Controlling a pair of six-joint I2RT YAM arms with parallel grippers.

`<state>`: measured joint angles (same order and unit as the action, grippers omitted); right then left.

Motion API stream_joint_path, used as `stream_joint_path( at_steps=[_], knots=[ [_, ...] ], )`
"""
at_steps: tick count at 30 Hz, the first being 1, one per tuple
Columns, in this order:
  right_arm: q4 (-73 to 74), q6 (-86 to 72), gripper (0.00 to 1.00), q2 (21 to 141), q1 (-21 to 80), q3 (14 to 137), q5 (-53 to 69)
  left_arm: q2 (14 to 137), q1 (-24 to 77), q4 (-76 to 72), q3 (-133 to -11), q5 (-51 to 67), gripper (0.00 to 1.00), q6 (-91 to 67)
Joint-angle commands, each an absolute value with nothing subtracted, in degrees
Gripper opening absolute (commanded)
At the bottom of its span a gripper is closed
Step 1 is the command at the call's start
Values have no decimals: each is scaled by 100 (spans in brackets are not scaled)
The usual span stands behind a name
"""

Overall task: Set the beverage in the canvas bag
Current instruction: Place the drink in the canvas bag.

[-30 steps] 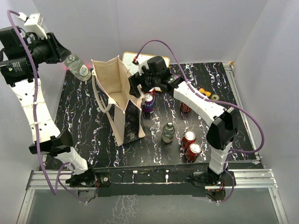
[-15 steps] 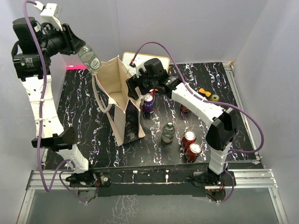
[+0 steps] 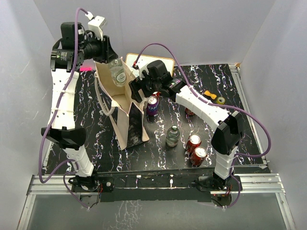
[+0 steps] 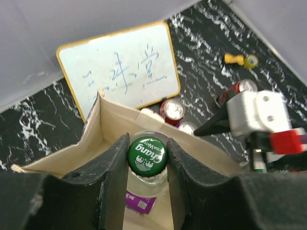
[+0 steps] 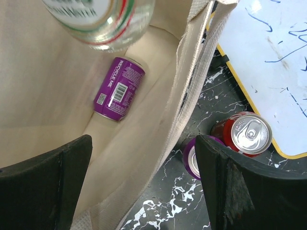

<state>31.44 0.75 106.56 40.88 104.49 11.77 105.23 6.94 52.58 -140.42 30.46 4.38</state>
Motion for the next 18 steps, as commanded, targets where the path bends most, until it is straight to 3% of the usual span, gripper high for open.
stream_joint_path(
  at_steps=[1, 7, 18],
  knots=[
    [2751, 86, 91, 10436, 4136, 10570, 873, 9961, 667, 4351, -13318, 3209, 0, 565],
    [2660, 234, 84, 10346, 4097, 10446, 637, 9566, 713, 3536, -11982, 3883, 0, 705],
    [2645, 841, 74, 10172, 4013, 10511, 787, 9848, 798, 5811, -12745, 4134, 0, 2324]
  ],
)
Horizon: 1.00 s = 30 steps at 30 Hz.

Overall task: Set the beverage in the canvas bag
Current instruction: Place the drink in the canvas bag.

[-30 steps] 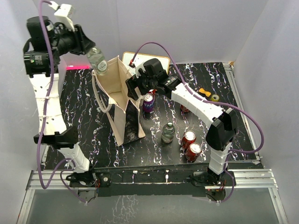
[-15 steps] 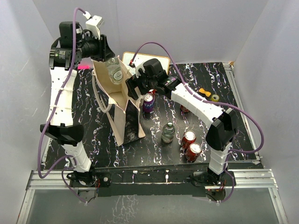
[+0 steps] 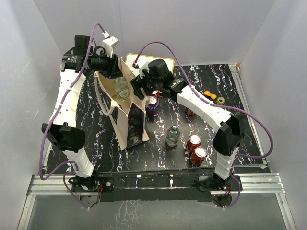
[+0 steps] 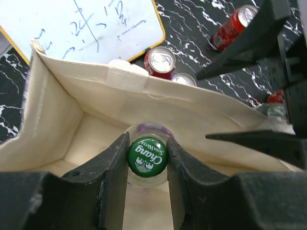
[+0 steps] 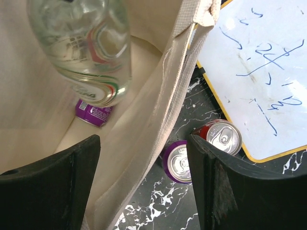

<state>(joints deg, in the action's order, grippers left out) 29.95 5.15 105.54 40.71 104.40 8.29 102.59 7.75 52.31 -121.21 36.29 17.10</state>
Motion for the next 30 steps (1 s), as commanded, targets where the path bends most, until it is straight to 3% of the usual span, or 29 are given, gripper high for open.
stream_joint_path(
  at_steps=[1, 8, 16, 25, 30],
  knots=[
    [2641, 870, 73, 10154, 3993, 10501, 778, 9857, 801, 6003, -12809, 4170, 0, 2381],
    [2693, 984, 66, 10064, 3834, 10332, 930, 9509, 828, 6477, -12468, 4518, 0, 2660],
    [2614, 957, 62, 10091, 3522, 10253, 1431, 9369, 844, 8095, -12652, 3676, 0, 3647],
    [2570, 973, 45, 10111, 3410, 9799, 2080, 8320, 843, 8200, -10975, 3180, 0, 3492],
    [2608, 1085, 41, 10187, 3409, 9659, 2491, 8065, 846, 7909, -10229, 2991, 0, 3500]
  ],
)
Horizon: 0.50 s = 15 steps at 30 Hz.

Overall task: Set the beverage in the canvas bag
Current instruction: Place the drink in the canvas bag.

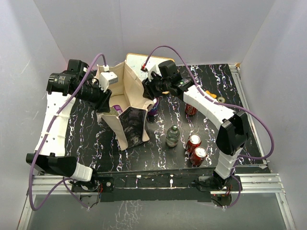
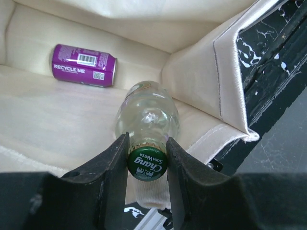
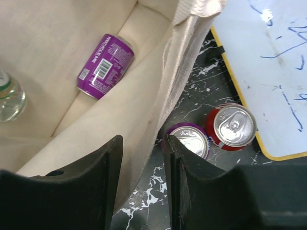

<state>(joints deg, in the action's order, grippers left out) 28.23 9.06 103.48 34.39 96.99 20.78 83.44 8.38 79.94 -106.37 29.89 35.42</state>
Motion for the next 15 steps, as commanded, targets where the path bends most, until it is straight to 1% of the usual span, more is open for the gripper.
stream_joint_path(
  at_steps=[1, 7, 15],
  knots=[
    [2632, 1123, 40, 10204, 3406, 9657, 2594, 8027, 847, 7796, -10084, 2981, 0, 3502],
    [2782, 1255, 38, 10336, 3404, 9757, 3019, 7968, 844, 6818, -9356, 3019, 0, 3327],
    [3012, 1345, 36, 10626, 3405, 10003, 3217, 8330, 852, 5574, -9173, 3189, 0, 2825]
  ],
)
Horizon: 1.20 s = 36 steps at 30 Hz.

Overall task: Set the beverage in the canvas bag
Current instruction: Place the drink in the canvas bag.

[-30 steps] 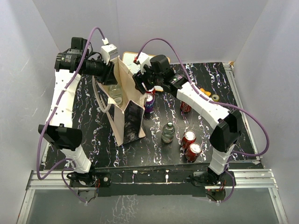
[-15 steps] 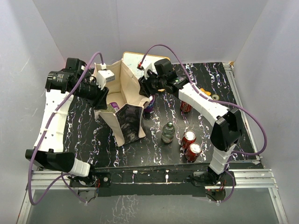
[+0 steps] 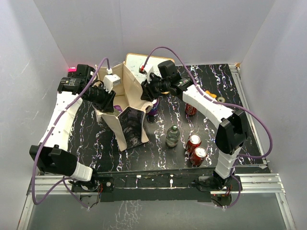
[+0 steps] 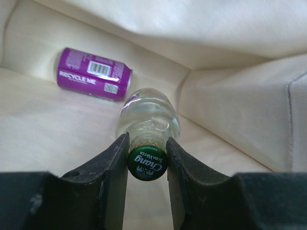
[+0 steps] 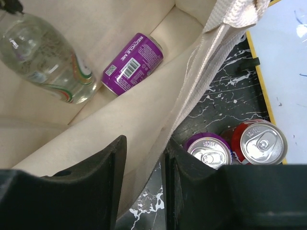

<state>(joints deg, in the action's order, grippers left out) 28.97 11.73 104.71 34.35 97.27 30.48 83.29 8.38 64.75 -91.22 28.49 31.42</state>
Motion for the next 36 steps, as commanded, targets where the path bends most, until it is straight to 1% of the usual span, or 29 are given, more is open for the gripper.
stream_joint_path(
  at_steps=[1, 8, 11, 18, 25, 36],
  knots=[
    [3032, 1373, 35, 10652, 3410, 10030, 3222, 8350, 852, 5431, -9156, 3187, 0, 2736],
    [3181, 1430, 33, 10898, 3411, 10352, 3215, 8804, 853, 4343, -9467, 3262, 0, 1874],
    [3207, 1450, 32, 10981, 3408, 10527, 3180, 9047, 852, 3949, -9630, 3050, 0, 1597],
    [3235, 1506, 31, 11038, 3409, 10858, 3111, 9568, 846, 3374, -10095, 2432, 0, 1371],
    [3203, 1428, 29, 11057, 3400, 11035, 3073, 9809, 852, 3205, -10203, 2248, 0, 1554],
    [3151, 1063, 12, 11270, 3375, 11738, 3187, 9769, 913, 2151, -9511, 2556, 0, 1729]
  ],
)
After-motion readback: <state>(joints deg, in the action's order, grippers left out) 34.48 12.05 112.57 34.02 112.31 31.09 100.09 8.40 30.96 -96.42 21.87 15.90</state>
